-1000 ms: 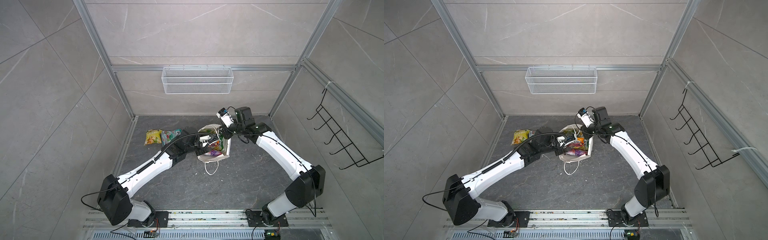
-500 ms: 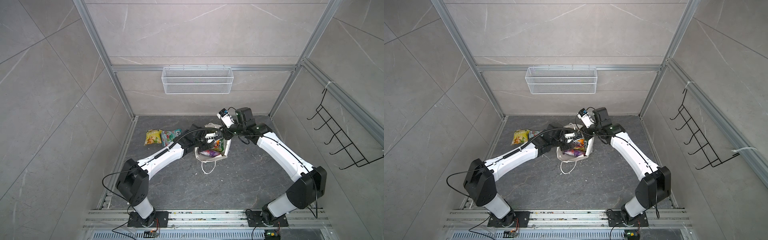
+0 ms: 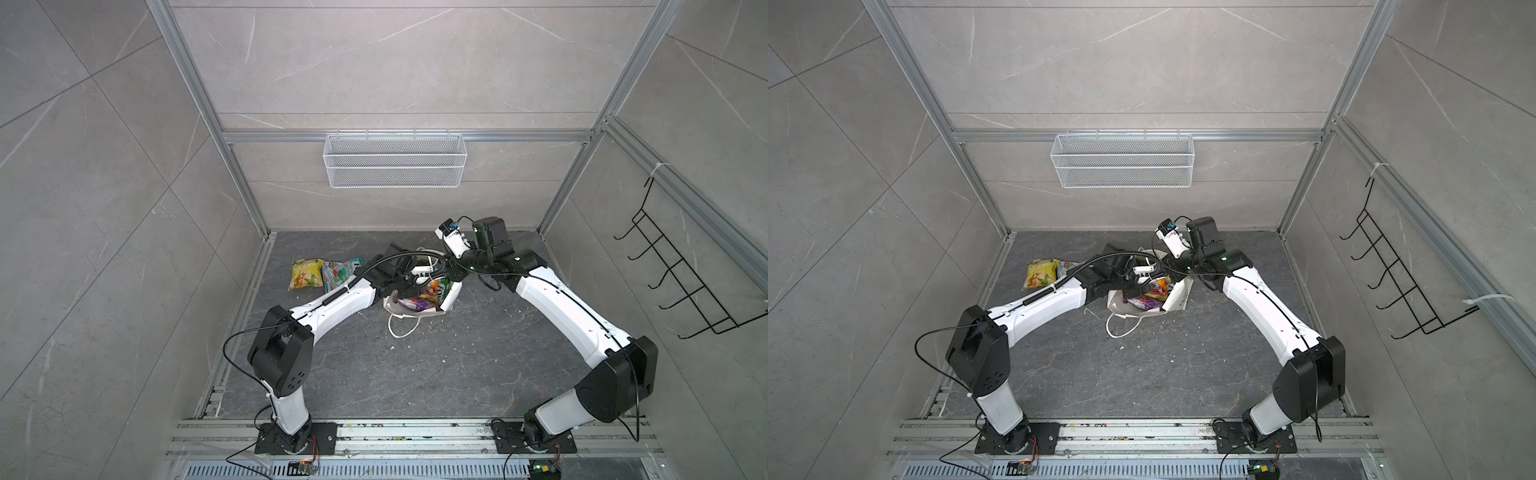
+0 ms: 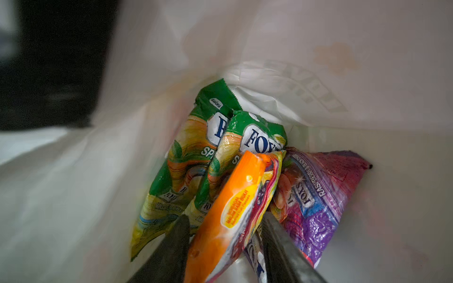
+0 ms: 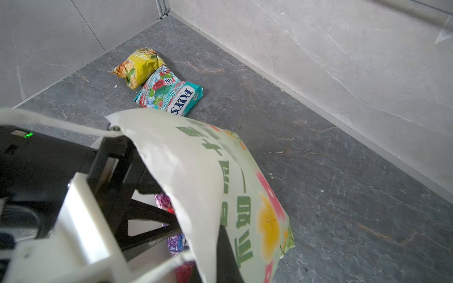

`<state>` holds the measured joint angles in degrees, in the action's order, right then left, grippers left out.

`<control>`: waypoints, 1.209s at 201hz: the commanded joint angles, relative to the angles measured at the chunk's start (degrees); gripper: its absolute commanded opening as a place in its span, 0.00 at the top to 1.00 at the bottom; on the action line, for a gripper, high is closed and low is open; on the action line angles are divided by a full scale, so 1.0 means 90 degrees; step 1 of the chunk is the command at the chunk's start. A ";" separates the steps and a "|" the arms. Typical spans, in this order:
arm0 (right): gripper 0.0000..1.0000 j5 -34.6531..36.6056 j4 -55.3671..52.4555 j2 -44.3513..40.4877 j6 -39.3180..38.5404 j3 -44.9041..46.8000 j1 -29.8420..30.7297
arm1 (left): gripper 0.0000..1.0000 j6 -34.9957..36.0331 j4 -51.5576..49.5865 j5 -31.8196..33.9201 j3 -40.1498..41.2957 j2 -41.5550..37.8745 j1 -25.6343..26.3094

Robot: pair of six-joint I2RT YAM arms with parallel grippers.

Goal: Take the snacks out of the paper bag
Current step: Pick up the snack from the paper bag.

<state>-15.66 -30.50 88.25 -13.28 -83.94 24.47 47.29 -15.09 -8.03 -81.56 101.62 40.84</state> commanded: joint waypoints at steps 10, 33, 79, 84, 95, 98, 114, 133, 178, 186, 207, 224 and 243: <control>1.00 -0.0205 0.0577 -0.0416 -0.0029 -0.0055 0.0060 | 0.68 0.0024 -0.0212 -0.0134 -0.0054 0.0080 -0.0046; 1.00 -0.0208 0.0580 -0.0419 -0.0029 -0.0042 0.0064 | 0.82 0.0049 -0.0299 -0.0116 -0.0044 0.0078 -0.0046; 1.00 -0.0272 0.0675 -0.0460 0.0010 -0.0008 0.0060 | 0.96 0.0034 -0.0277 0.0021 0.0021 0.0037 -0.0039; 1.00 -0.0263 0.0675 -0.0460 0.0020 -0.0009 0.0062 | 0.97 0.0007 -0.0277 0.0019 0.0023 0.0023 -0.0040; 1.00 -0.0216 0.0684 -0.0442 0.0019 -0.0015 0.0063 | 1.00 -0.0048 -0.0251 0.0001 0.0032 -0.0052 -0.0036; 1.00 -0.0193 0.0684 -0.0433 0.0029 -0.0015 0.0057 | 1.00 -0.0066 -0.0241 -0.0005 0.0029 -0.0081 -0.0036; 1.00 -0.0022 0.0672 -0.0393 0.0078 -0.0019 0.0043 | 1.00 -0.0141 -0.0233 0.0014 0.0023 -0.0244 0.0003; 1.00 -0.0018 0.0684 -0.0391 0.0117 0.0014 0.0032 | 1.00 -0.0108 -0.0362 0.0253 0.0004 -0.0495 0.0159; 1.00 0.0031 0.0674 -0.0406 0.0099 0.0094 0.0030 | 1.00 -0.0059 -0.0392 0.0863 0.0140 -0.1046 0.0528; 1.00 0.0022 0.0663 -0.0416 0.0098 0.0089 0.0033 | 1.00 -0.0027 -0.0384 0.1072 0.0214 -0.1140 0.0628; 1.00 -0.0010 0.0659 -0.0421 0.0098 0.0090 0.0031 | 1.00 0.0067 -0.0322 0.1449 0.0428 -0.1333 0.0833; 1.00 -0.0009 0.0671 -0.0383 0.0102 0.0076 0.0035 | 1.00 0.0069 -0.0328 0.1603 0.0524 -0.1458 0.0965; 1.00 -0.0060 0.0684 -0.0335 0.0142 0.0053 0.0035 | 1.00 0.0066 -0.0319 0.1695 0.0591 -0.1616 0.1071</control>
<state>-14.81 -28.40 87.57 -13.04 -83.07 24.53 47.37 -19.11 3.55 -76.47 90.80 49.63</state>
